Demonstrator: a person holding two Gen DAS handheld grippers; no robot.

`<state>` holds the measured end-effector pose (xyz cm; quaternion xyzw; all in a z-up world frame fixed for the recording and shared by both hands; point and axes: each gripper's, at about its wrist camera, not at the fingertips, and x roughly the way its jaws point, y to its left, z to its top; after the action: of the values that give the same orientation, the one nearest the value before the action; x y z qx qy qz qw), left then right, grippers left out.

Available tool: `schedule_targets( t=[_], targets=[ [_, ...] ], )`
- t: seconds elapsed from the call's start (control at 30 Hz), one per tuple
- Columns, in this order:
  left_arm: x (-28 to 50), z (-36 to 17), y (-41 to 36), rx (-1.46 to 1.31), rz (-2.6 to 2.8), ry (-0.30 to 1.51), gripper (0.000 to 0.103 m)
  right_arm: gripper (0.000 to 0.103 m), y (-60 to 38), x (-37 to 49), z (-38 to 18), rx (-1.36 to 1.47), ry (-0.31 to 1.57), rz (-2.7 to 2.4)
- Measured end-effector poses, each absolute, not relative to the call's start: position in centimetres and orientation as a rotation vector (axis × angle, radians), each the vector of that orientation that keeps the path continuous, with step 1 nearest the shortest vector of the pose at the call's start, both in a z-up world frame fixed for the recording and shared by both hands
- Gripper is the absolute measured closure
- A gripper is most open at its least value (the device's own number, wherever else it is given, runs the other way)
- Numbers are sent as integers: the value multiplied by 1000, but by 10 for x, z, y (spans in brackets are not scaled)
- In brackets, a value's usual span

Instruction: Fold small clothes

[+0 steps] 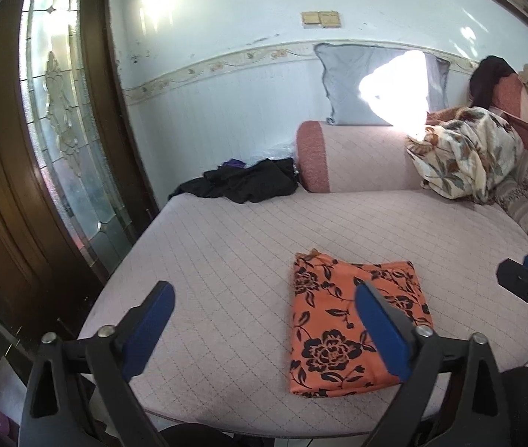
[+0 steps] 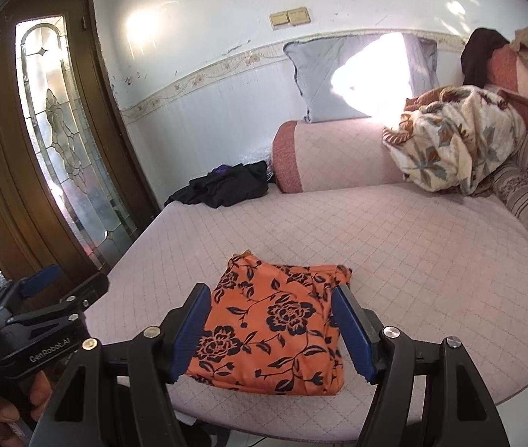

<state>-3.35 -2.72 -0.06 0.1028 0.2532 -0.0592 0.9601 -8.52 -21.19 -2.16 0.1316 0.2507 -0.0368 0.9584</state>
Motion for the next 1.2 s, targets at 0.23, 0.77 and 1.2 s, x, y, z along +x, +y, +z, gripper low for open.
schedule_targets(
  t=[0.23,0.77,1.2],
  targets=[
    [-36,9,-15,178,-8,477,4,32,-204,-86,-18,223,489,-105],
    [-44,20,-12,174,-110,436,4,32,-199,-79,-27,213,511,-92],
    [-38,13,-16,189,-135,465,4,32,-196,-71,-33,201,531,-79]
  ],
)
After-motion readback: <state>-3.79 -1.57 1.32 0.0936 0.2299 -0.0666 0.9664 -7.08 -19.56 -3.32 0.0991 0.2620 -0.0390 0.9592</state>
